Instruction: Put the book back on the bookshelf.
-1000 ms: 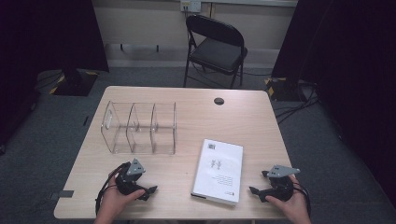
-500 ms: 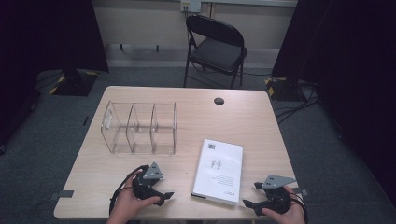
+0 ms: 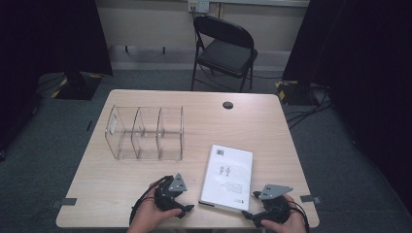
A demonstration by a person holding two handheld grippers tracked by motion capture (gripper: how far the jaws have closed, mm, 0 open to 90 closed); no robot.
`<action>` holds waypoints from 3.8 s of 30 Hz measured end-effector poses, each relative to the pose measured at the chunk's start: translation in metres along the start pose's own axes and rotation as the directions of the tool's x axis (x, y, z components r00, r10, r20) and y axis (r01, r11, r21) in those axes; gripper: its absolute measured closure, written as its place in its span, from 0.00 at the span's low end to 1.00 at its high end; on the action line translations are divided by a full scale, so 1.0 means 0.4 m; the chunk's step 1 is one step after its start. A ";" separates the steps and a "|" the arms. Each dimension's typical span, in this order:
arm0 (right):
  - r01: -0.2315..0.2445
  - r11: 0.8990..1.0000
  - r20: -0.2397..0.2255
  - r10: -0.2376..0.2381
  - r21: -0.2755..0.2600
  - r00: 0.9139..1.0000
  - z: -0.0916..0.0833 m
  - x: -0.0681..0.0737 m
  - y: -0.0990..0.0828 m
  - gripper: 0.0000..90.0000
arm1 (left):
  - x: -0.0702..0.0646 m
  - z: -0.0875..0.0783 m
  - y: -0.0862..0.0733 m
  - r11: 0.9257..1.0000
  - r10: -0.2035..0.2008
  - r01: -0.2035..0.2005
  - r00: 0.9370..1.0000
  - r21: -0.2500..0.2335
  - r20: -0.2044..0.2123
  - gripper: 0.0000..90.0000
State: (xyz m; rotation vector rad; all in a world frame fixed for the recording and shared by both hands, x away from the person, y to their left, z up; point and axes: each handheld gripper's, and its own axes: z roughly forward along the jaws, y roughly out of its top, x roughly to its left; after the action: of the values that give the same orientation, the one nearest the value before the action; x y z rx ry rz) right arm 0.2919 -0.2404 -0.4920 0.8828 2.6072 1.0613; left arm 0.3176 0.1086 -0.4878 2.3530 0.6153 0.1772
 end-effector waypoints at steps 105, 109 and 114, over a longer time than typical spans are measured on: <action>0.001 0.999 0.039 0.001 -0.051 0.999 0.030 -0.017 0.070 0.43 | -0.060 0.085 0.052 0.992 -0.019 0.011 0.998 -0.126 -0.058 0.29; 0.004 0.999 0.038 -0.002 -0.052 0.999 0.028 -0.017 0.071 0.44 | -0.060 0.085 0.052 0.992 -0.019 0.012 0.998 -0.127 -0.058 0.29; 0.004 0.998 0.038 -0.001 -0.059 0.999 0.026 -0.016 0.074 0.44 | -0.059 0.084 0.052 0.993 -0.013 0.006 0.998 -0.118 -0.063 0.29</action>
State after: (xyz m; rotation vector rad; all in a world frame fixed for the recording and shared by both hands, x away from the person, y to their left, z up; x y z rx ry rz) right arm 0.3144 -0.2216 -0.4796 0.8774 2.5323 1.1041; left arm 0.3145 0.0638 -0.4985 2.2378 0.6296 0.2781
